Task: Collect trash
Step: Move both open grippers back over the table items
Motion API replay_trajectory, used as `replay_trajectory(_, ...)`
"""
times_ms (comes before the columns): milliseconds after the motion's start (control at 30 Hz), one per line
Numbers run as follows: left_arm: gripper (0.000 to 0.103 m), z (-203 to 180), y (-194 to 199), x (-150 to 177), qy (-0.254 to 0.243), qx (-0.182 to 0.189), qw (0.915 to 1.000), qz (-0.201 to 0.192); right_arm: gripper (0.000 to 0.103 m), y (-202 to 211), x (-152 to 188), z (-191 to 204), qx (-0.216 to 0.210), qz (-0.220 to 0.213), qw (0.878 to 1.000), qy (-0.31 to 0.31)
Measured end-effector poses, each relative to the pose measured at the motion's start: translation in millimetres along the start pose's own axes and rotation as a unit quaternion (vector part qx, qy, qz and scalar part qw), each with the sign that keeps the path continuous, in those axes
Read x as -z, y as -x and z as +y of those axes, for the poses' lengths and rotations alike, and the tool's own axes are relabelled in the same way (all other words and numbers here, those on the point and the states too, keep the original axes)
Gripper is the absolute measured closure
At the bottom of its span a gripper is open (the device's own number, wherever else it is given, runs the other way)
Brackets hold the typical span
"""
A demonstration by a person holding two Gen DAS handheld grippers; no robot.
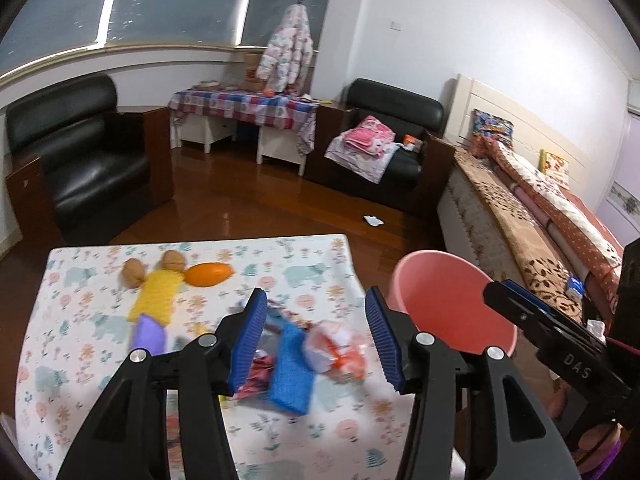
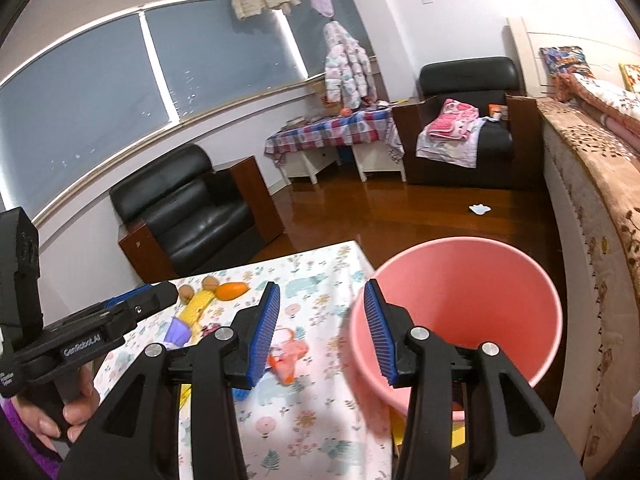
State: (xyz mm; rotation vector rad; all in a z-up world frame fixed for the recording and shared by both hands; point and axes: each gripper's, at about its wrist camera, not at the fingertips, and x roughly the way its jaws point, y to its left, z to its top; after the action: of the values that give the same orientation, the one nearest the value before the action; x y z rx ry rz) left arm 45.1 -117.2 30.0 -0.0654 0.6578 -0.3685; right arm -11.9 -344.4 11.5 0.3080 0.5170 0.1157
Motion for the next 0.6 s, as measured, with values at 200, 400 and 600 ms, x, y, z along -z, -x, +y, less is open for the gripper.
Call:
replay_trajectory(200,0.052,34,10,7,0.027,-0.022,0.9994,-0.003,0.058,-6,6,26,-0.02,0.015,0.999,0.023)
replay_trajectory(400,0.051,65,16,14,0.048,-0.044,0.9979,-0.003,0.058,-16,14,50,-0.041,0.035,0.998,0.044)
replay_trajectory(600,0.049,96,19,26,0.067,-0.069,0.9953,0.004,0.058,-29,21,62,-0.055,0.057,0.995,0.054)
